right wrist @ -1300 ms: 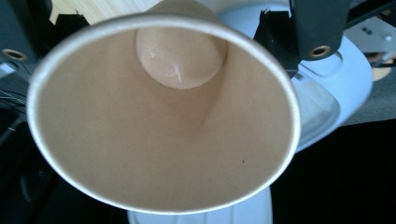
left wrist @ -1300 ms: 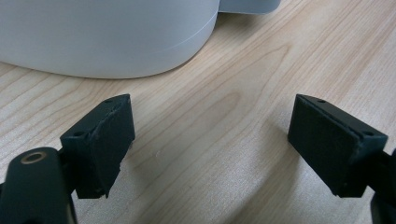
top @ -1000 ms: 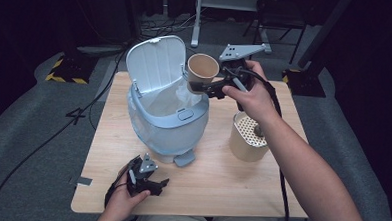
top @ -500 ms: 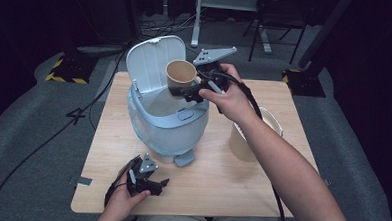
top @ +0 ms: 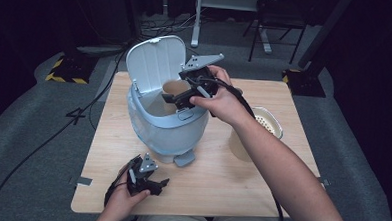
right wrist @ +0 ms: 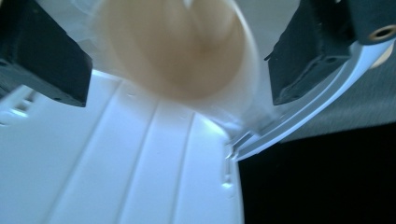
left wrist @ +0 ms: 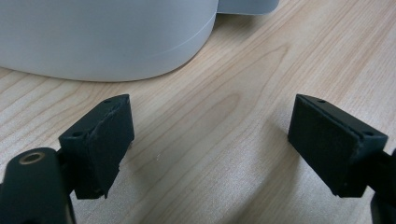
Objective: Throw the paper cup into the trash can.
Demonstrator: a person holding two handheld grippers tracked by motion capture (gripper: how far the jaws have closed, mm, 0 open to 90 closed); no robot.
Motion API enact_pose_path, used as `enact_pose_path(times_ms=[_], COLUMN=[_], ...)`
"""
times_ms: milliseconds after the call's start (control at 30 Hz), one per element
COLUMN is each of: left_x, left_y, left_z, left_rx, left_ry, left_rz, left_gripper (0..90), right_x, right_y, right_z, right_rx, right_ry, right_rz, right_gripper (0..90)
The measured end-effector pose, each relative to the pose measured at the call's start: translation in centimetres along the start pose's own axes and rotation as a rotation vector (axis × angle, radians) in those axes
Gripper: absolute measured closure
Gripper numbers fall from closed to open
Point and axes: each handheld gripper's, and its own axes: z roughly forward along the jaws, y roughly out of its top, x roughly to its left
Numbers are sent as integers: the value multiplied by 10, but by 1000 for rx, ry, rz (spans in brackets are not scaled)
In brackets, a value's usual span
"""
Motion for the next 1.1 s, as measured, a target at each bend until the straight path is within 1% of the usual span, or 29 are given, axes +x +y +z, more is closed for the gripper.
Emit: enact_pose_path(times_ms=[33, 67, 100, 133, 167, 200, 233, 267, 300, 333, 367, 400, 467, 533, 600, 733, 800, 833, 900, 1033, 1100], left_x=[0, 0, 0, 0, 0, 0, 0, 0, 0, 0, 0, 0, 0, 0, 1, 1, 1, 1, 1, 1, 1], left_y=[0, 0, 0, 0, 0, 0, 0, 0, 0, 0, 0, 0, 0, 0, 0, 0, 0, 0, 0, 1, 1], left_z=[0, 0, 0, 0, 0, 0, 0, 0, 0, 0, 0, 0, 0, 0, 0, 0, 0, 0, 0, 0, 0], left_rx=[-1, 0, 2, 2, 1, 2, 1, 2, 2, 3, 2, 3, 3, 3, 3, -1, -1, 0, 1, 1, -1], left_ry=[1, 4, 2, 1, 2, 2, 2, 1, -1, 2, 1, 1, 1, 1, -2, 0, -3, -2, -1, -2, 0], left_rz=[-5, 0, -2, -2, -2, -1, -1, -1, 2, 1, -1, 0, 0, 0, 2, 0, -4, -1, 0, 0, -1], left_gripper=[149, 149, 149, 149, 149, 150, 149, 149, 149, 149, 149, 149, 149, 150, 150, 152, 152, 151, 151, 151, 151], right_x=[0, -1, -2, -2, -3, -3, -3, -3, -3, -3, -3, -3, -2, -2, -1, -1, -2, -2, -3, -4, -6], right_y=[0, 0, 0, 0, 1, 1, 1, 1, 1, 1, 2, 2, 1, 0, -1, -6, -9, -12, -17, -30, -37], right_z=[-1, -1, -3, -4, -7, -9, -12, -15, -18, -21, -24, -27, -35, -42, -51, -74, -86, -93, -106, -130, -140], right_rx=[-8, -12, -11, -9, -9, -12, -17, -19, -17, -15, -16, -19, -14, -7, -9, -21, -20, -13, -11, -18, -10], right_ry=[-7, -12, -13, -15, -14, -9, -7, -2, 5, 15, 20, 22, 27, 14, 8, 6, -3, -13, -26, -35, -42], right_rz=[8, 7, 0, -9, -14, -13, -12, -15, -23, -28, -30, -28, -30, -32, -41, -38, -24, -21, -30, -11, -3], right_gripper=[206, 205, 132, 104, 131, 189, 180, 133, 132, 172, 169, 144, 180, 169, 169, 166, 167, 168, 178, 176, 187])
